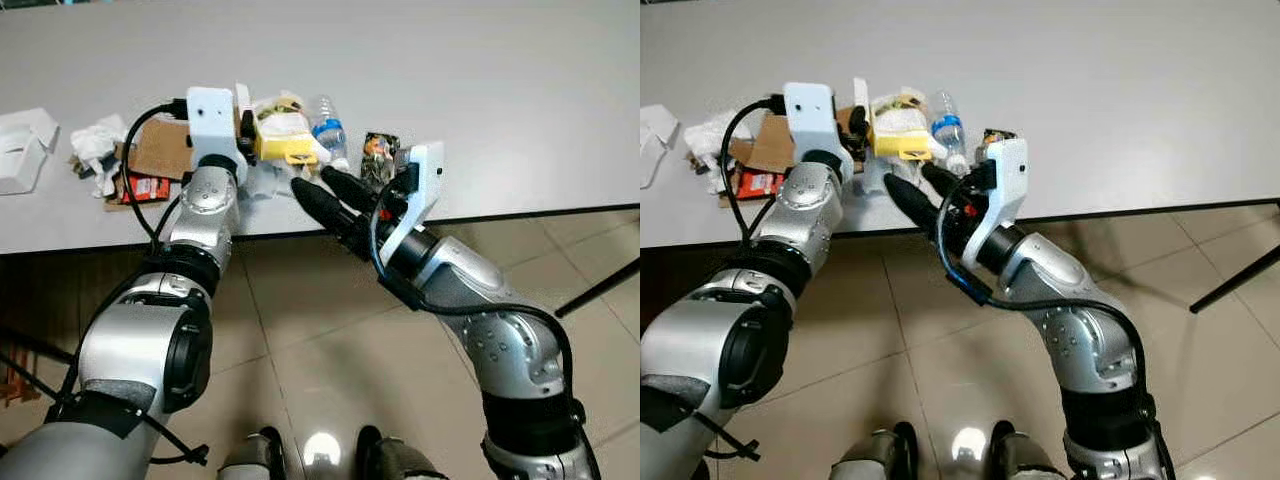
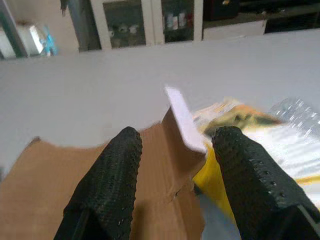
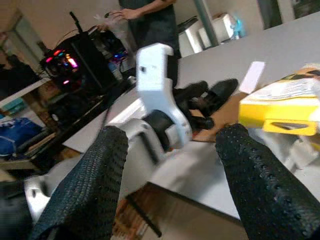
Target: Picking trash to rubbish bin
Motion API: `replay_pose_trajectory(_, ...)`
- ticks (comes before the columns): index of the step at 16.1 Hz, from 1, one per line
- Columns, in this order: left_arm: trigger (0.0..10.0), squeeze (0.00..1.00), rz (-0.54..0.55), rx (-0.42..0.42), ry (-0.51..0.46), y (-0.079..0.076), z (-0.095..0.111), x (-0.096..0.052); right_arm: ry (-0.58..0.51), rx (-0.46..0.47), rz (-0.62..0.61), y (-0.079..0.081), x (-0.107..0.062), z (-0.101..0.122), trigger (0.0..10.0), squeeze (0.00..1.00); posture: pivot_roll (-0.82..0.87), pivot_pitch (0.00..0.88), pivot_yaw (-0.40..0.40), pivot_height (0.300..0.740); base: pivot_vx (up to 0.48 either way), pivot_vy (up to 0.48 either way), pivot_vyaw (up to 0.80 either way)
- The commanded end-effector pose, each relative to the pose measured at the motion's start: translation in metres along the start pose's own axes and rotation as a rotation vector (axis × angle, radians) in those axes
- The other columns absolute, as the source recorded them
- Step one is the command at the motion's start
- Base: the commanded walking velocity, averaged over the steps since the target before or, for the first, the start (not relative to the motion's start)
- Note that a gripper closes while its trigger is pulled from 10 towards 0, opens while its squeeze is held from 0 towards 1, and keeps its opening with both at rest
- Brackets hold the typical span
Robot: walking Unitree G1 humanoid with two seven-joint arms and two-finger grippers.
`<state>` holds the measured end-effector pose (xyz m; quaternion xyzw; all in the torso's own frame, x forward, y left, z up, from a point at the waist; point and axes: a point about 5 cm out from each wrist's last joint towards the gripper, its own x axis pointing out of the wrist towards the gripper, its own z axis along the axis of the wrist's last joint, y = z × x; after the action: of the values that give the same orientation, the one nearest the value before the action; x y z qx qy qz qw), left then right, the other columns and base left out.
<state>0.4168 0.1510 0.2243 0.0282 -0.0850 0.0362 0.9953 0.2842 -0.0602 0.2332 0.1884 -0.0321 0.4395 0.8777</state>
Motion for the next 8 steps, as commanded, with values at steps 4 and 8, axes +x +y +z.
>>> replay_pose_trajectory(4,10.0,0.00,0.089,-0.059,0.053,0.012,0.003,0.004,0.005,0.043,0.076,0.022,-0.005,0.001,10.0,0.00,-0.18,0.307,-0.001,0.740,0.000,0.000,0.00)
replay_pose_trajectory(8,10.0,0.00,0.155,-0.141,0.129,0.021,-0.004,0.004,0.000,0.078,0.110,0.039,-0.009,0.003,10.0,0.00,-0.21,0.343,-0.020,0.740,0.000,0.000,0.00)
